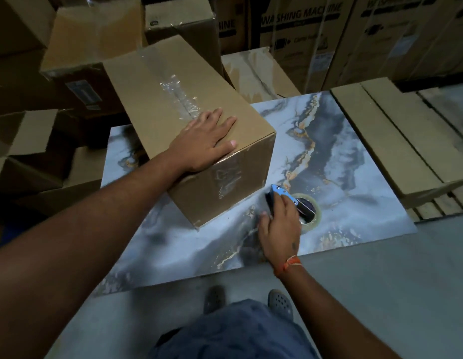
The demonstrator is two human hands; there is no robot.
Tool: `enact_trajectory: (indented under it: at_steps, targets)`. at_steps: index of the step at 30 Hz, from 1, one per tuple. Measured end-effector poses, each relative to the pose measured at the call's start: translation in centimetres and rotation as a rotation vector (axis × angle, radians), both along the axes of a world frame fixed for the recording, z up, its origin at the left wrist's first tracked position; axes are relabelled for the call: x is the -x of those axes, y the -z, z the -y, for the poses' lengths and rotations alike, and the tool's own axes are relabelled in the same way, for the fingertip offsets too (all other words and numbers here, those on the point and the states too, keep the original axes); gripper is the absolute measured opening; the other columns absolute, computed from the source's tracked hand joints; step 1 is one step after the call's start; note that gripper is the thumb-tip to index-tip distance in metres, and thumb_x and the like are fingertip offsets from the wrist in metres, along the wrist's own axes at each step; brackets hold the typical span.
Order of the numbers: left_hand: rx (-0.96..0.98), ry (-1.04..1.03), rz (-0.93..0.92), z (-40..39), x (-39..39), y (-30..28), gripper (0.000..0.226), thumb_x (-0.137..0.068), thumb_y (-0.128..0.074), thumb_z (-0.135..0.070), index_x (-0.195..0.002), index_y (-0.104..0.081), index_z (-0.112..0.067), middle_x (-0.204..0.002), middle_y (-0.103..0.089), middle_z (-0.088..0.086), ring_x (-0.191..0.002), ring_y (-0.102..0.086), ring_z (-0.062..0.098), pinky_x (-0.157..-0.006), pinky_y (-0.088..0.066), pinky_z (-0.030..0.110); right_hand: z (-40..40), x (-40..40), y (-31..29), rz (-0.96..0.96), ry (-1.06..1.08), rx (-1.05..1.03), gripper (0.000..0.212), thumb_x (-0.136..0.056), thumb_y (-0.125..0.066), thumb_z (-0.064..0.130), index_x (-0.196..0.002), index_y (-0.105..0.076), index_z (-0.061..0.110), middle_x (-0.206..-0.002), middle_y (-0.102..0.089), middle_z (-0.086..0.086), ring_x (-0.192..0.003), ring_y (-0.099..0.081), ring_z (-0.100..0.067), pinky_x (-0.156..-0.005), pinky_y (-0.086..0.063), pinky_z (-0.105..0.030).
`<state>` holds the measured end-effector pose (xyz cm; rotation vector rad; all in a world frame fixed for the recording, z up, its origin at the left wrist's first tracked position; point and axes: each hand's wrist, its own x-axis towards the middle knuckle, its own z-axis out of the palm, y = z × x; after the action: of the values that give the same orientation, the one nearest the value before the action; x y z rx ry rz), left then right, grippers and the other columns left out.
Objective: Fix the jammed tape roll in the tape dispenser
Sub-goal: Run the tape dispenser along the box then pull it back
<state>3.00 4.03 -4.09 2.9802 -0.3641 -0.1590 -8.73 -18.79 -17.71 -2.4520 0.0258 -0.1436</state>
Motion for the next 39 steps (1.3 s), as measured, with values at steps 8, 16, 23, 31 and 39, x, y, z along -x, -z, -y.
enact_trajectory:
  at_steps: [8, 16, 23, 31, 39]
  targets:
    - [0.019, 0.051, 0.046, -0.6, -0.4, 0.5, 0.070, -0.100, -0.023, -0.065, -0.162, -0.010, -0.036, -0.173, -0.003, 0.006, -0.159, -0.003, 0.029, -0.127, -0.007, 0.050, -12.7, 0.7, -4.9, 0.162, -0.074, -0.536, 0.075, -0.100, -0.031, 0.045, -0.159, -0.001, 0.010, -0.169, 0.011, -0.004, -0.156, 0.008, -0.012, -0.122, -0.004, -0.022]
    - [0.041, 0.053, 0.056, -0.5, -0.3, 0.5, 0.069, -0.101, -0.026, -0.063, -0.162, -0.013, -0.036, -0.173, -0.005, 0.007, -0.159, -0.005, 0.031, -0.126, -0.008, 0.049, -15.8, -0.4, -3.8, -0.120, 0.058, -0.676, 0.095, -0.088, -0.014, 0.066, -0.154, 0.015, 0.005, -0.165, 0.023, -0.009, -0.153, 0.017, -0.014, -0.124, 0.006, -0.022]
    - [0.040, 0.036, 0.060, -0.4, -0.2, 0.4, 0.067, -0.102, -0.027, -0.063, -0.162, -0.013, -0.037, -0.173, -0.005, 0.006, -0.159, -0.005, 0.030, -0.126, -0.007, 0.049, -15.4, -0.4, -3.6, -0.034, 0.013, -0.576, 0.086, -0.095, -0.019, 0.058, -0.155, 0.014, 0.005, -0.165, 0.022, -0.009, -0.152, 0.019, -0.012, -0.111, 0.012, -0.005]
    - [0.026, 0.023, 0.029, -0.1, 0.4, -0.1, 0.068, -0.102, -0.025, -0.064, -0.163, -0.010, -0.038, -0.173, -0.003, 0.003, -0.159, -0.002, 0.026, -0.127, -0.005, 0.048, -7.5, -0.3, -0.8, -0.261, -0.072, -0.354, 0.071, -0.100, -0.051, 0.035, -0.157, -0.021, 0.005, -0.163, -0.029, -0.016, -0.150, -0.028, -0.028, -0.122, -0.023, -0.037]
    - [0.115, -0.117, 0.056, 0.9, 2.6, -1.2, 0.076, -0.097, -0.028, -0.061, -0.161, -0.026, -0.019, -0.170, -0.019, 0.010, -0.158, -0.016, 0.028, -0.125, -0.017, 0.046, 2.5, -1.5, -0.3, -0.073, -0.099, 0.222, 0.056, -0.084, -0.051, 0.033, -0.136, -0.053, 0.011, -0.126, -0.059, -0.020, -0.117, -0.054, -0.039, -0.102, -0.045, -0.047]
